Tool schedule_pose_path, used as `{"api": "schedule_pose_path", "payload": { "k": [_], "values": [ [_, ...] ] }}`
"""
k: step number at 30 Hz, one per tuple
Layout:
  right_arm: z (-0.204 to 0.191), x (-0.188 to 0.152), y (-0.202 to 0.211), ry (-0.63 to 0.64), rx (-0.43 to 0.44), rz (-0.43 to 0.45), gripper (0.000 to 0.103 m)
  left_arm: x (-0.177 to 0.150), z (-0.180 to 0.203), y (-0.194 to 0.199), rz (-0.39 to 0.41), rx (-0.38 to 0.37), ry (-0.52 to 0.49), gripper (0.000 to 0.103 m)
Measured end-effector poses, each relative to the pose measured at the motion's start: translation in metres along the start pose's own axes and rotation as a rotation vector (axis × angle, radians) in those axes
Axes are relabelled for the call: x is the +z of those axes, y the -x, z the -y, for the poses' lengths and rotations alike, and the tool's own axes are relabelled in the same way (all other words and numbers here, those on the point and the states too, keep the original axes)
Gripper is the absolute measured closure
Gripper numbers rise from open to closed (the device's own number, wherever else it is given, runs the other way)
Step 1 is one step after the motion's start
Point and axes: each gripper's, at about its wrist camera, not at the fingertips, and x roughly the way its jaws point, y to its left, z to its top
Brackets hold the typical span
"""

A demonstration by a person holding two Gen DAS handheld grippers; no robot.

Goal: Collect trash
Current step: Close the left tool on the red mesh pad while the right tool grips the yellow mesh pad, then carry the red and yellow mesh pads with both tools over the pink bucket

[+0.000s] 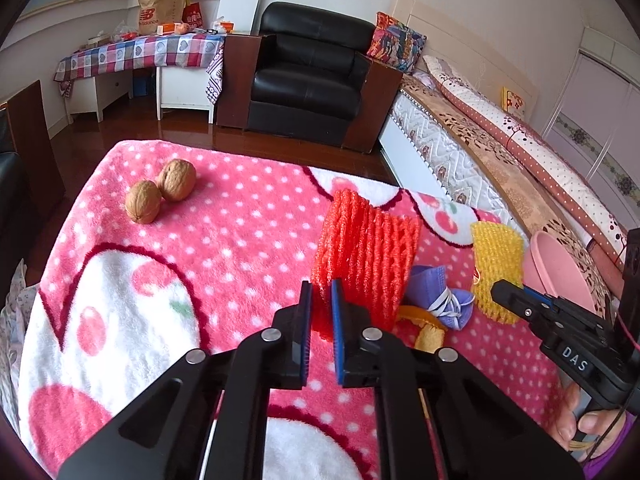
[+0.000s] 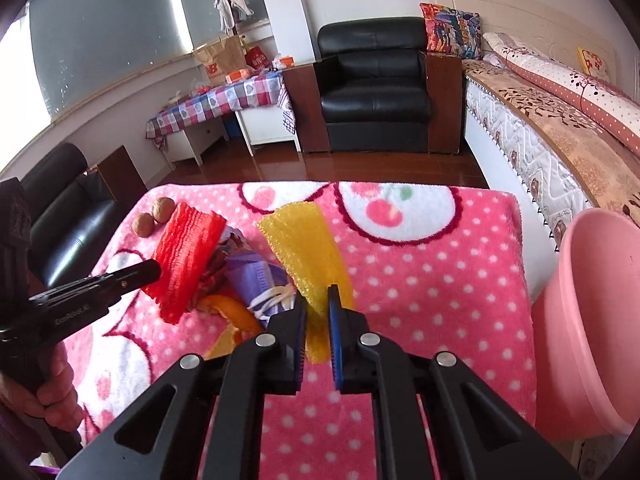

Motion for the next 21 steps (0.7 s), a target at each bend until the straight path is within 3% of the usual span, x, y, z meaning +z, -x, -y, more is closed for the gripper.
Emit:
{"api": "schedule_pose_path", "payload": {
  "k": [9, 21],
  "values": [
    [-0.008, -0.006, 0.034, -0.074, 0.069, 0.046, 0.094, 0.005, -0.001, 0.031, 0.051, -0.009, 0.030, 0.095],
    [-0.022, -0.022, 0.073, -0.123, 0.095, 0.089, 0.094, 0.003, 0.013, 0.064, 0.103, -0.047, 0.018, 0.095]
  ]
}}
